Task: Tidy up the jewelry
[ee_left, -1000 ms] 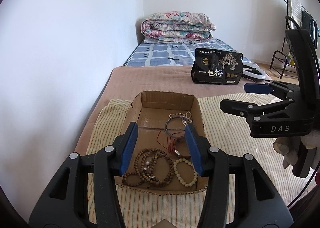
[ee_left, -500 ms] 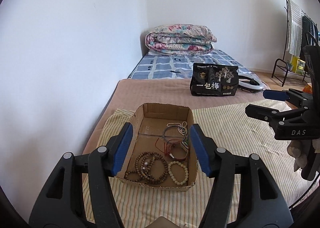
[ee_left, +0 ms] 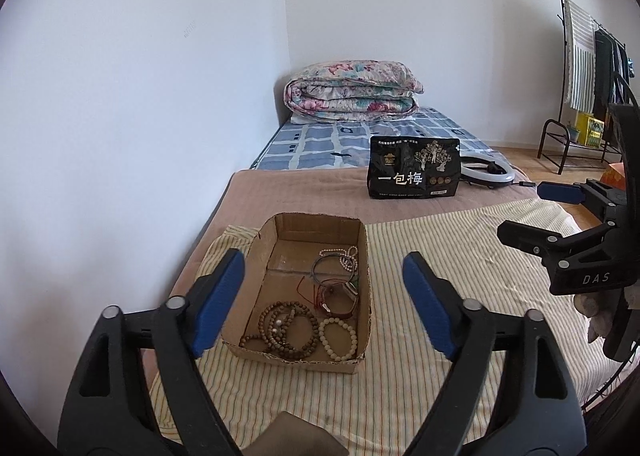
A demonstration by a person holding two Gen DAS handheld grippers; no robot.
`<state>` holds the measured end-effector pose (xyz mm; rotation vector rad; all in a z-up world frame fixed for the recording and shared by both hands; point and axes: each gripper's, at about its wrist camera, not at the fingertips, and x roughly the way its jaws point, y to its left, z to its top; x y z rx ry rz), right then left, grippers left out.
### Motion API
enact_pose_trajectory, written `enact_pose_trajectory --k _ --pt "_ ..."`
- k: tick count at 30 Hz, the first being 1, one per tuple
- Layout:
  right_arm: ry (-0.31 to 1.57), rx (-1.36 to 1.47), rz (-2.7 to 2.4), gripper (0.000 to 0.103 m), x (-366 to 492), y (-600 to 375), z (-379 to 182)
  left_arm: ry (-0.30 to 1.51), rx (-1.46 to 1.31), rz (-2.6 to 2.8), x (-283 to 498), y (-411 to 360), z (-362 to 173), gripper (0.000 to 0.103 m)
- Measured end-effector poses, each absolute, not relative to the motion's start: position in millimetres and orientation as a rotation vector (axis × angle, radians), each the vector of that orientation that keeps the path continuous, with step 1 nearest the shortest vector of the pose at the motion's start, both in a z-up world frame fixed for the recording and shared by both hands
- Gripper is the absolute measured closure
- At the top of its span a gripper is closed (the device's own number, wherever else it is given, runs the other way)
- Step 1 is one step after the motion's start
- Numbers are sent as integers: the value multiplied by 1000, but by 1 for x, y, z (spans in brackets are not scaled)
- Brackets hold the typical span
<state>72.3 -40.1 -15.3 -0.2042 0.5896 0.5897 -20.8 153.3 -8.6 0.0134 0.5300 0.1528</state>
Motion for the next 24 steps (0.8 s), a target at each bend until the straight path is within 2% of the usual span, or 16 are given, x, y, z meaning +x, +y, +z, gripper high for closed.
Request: enact_pose_trajectory --k 2,7,24 --pt "595 -198 583 0 71 -44 -17 511 18 155 -23 150 -7 7" --pt "597 -185 550 0 71 -52 -20 505 45 166 -24 143 -6 1" --pt "615 -181 523 0 77 -60 -28 516 67 169 -23 140 -10 1"
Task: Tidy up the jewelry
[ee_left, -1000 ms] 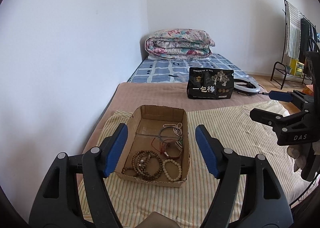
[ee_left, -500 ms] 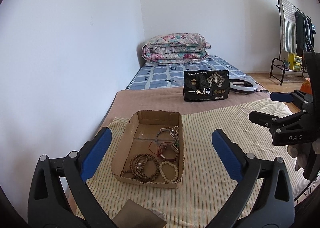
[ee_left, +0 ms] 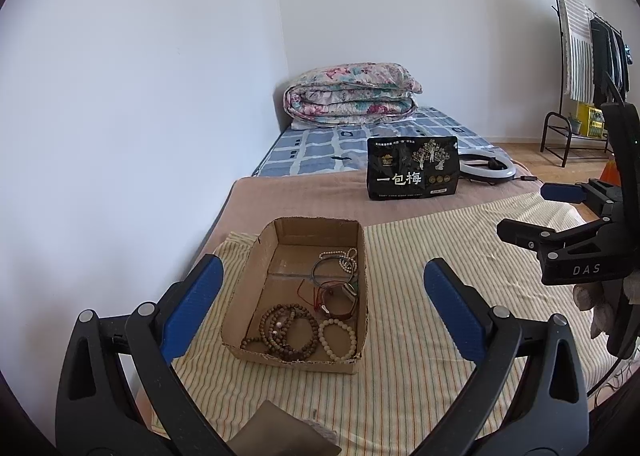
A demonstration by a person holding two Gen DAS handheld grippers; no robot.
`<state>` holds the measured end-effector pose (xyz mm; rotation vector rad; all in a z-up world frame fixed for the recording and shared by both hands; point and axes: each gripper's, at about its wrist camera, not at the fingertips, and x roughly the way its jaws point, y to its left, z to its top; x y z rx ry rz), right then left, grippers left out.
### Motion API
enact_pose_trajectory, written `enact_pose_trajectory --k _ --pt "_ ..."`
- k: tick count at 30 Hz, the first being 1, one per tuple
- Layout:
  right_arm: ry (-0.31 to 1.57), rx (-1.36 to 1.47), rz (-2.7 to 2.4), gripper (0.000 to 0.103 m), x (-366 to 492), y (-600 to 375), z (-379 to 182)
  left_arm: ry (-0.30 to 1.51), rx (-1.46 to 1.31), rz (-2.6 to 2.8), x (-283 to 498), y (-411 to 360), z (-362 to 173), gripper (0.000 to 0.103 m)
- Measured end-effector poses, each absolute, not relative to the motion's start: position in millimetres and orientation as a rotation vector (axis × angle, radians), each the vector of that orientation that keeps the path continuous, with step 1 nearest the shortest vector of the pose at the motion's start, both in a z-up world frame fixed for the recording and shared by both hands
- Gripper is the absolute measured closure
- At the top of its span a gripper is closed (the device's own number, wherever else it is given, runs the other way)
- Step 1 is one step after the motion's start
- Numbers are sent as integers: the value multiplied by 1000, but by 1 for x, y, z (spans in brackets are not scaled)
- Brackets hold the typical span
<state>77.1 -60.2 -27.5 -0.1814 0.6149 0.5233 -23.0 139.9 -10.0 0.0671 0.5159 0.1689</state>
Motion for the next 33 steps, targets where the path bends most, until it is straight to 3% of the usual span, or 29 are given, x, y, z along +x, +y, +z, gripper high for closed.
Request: enact_pose_trajectory --k 33 --pt "640 -182 524 0 78 -53 -37 518 69 173 -23 142 -9 1"
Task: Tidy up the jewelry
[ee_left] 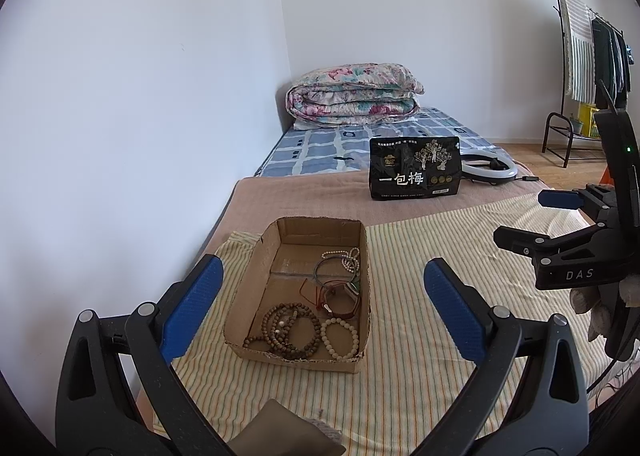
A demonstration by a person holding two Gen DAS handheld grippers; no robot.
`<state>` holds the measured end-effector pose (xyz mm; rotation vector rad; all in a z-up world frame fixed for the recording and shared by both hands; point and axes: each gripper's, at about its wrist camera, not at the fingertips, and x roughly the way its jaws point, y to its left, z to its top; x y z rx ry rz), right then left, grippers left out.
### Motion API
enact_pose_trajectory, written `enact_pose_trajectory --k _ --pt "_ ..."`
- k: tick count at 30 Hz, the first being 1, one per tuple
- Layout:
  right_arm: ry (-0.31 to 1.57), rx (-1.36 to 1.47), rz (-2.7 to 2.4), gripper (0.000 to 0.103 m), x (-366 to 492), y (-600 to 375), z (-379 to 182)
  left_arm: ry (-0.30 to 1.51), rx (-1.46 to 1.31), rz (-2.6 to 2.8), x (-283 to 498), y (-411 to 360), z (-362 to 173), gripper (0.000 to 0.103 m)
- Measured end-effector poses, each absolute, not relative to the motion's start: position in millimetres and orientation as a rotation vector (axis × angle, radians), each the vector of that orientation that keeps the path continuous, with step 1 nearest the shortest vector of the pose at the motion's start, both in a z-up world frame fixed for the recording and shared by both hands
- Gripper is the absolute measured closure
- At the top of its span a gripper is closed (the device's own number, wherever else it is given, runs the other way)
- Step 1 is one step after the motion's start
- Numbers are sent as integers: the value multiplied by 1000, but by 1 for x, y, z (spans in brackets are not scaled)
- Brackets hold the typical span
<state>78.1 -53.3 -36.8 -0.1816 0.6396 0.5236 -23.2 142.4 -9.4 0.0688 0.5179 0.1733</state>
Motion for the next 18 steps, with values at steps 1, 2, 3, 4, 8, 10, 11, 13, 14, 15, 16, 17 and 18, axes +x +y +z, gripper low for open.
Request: enact_pose_trajectory --k 1,2,3,4,8,10,11,13,14,15,16,17,18 --pt "640 -182 523 0 78 -53 -37 517 70 172 -23 142 -9 1" --pt "641 -183 523 0 77 -53 -38 517 72 172 -23 143 -9 1" --pt "641 -183 523 0 77 -54 -38 516 72 172 -23 142 -9 1" --pt "641 -184 522 0 76 -54 -38 515 74 173 -24 142 -10 1" --pt "645 -178 519 0 77 -57 -39 515 72 180 -23 146 -11 1" --pt "650 -173 517 0 78 -58 -39 512 72 187 -23 145 -12 1" --pt "652 -171 515 0 79 -60 -40 513 70 190 -23 147 -12 1" --pt "656 -168 511 0 79 -62 -40 513 67 196 -26 145 -14 1" --pt "658 -165 509 0 80 -63 -40 511 66 198 -26 146 -14 1" --pt "659 -163 508 0 81 -64 -40 509 66 199 -27 145 -14 1" --pt "661 -161 506 0 81 -65 -40 506 67 201 -27 144 -14 1" --pt "662 -158 505 0 82 -66 -40 504 69 203 -27 143 -14 1" --pt "663 -157 504 0 82 -66 -40 502 71 204 -27 143 -14 1"
